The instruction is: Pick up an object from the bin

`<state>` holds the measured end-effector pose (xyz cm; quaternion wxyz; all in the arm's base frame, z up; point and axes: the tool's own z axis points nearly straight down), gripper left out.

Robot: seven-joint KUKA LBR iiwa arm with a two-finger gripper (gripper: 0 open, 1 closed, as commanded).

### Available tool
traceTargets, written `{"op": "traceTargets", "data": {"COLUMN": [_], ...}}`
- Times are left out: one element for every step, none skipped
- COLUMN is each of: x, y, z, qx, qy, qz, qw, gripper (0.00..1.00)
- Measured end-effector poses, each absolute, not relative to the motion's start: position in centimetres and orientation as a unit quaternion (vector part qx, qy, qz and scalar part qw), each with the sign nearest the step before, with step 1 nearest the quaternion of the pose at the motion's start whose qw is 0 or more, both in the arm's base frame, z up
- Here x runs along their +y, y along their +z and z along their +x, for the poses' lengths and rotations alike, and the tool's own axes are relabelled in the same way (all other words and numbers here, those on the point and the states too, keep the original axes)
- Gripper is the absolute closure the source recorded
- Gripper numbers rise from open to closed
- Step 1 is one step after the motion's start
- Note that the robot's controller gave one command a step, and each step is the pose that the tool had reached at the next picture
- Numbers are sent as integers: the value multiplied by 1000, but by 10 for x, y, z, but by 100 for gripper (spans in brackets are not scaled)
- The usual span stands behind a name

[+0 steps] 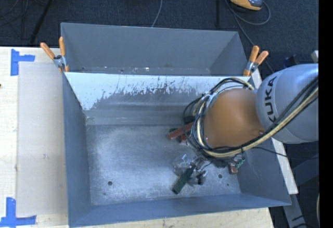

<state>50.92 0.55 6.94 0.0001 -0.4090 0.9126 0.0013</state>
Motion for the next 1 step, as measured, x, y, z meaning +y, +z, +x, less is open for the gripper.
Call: {"op": "traceTargets", "data": {"x": [18], "y": [265], "z": [522], "qx": [924], "qy": [-1], "qz": [-382], "qw": [4], "gripper": [100]}}
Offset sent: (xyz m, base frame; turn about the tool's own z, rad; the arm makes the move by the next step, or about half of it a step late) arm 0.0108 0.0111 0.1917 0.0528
